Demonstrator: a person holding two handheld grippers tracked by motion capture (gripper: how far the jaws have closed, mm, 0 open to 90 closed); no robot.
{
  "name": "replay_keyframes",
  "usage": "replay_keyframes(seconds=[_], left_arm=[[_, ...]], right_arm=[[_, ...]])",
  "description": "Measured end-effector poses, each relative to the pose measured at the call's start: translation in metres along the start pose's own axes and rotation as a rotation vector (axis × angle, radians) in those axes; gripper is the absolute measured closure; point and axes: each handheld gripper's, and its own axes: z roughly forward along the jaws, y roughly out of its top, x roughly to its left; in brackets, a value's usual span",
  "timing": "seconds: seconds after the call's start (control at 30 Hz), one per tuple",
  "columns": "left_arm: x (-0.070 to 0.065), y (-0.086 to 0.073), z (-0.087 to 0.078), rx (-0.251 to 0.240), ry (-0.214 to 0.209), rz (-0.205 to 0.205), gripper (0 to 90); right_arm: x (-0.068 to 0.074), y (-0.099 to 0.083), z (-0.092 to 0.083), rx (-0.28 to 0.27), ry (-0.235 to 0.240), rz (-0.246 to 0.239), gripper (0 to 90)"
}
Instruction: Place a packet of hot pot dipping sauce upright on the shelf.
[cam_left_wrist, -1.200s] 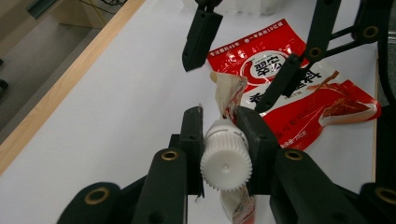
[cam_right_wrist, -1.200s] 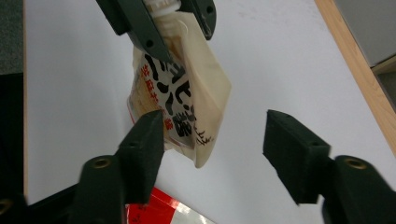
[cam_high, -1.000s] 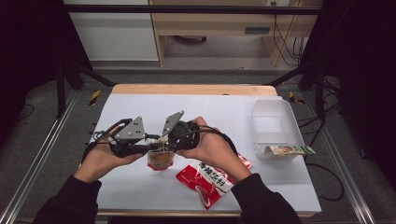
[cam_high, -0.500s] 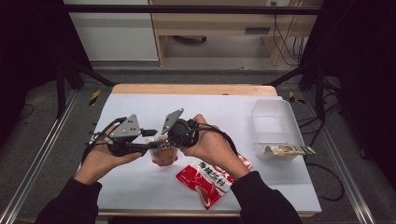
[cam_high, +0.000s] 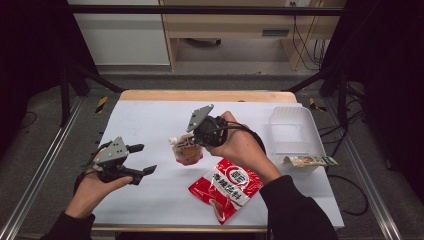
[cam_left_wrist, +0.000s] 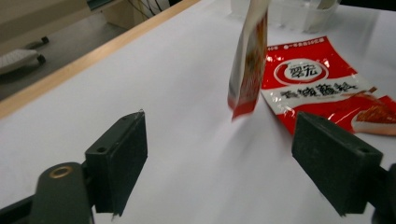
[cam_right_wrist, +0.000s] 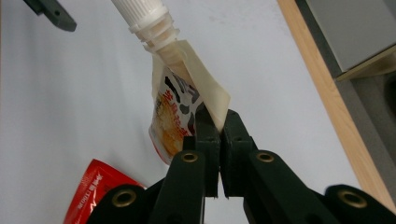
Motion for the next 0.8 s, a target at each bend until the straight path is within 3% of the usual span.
replay_keyframes(seconds=[0.13,0.27,0.4,0.47,0.7,0.8], left_arm=[[-0.001,-0.021,0.010,0.085,0.001,0.010,13.5],[0.001,-0.028,0.010,0.067,0.024,0.004,12.2],[0.010,-0.042,0.002,0.023,0.063,-0.103,12.1],[0.012,-0.048,0.000,0.025,0.081,-0.124,12.0],[0.005,-0.071,-0.009,0.068,0.142,-0.130,10.9],[0.004,-0.073,-0.012,0.067,0.157,-0.134,10.2]], right_arm=[[-0.009,-0.007,-0.013,-0.009,-0.016,0.005,88.0],[-0.016,-0.017,-0.027,-0.024,-0.036,0.020,88.0],[-0.018,-0.028,-0.042,-0.028,-0.056,0.007,88.0],[-0.020,-0.034,-0.050,-0.022,-0.067,-0.002,88.1],[-0.031,-0.060,-0.082,-0.006,-0.129,0.001,88.0],[-0.041,-0.070,-0.096,-0.004,-0.159,0.007,88.1]])
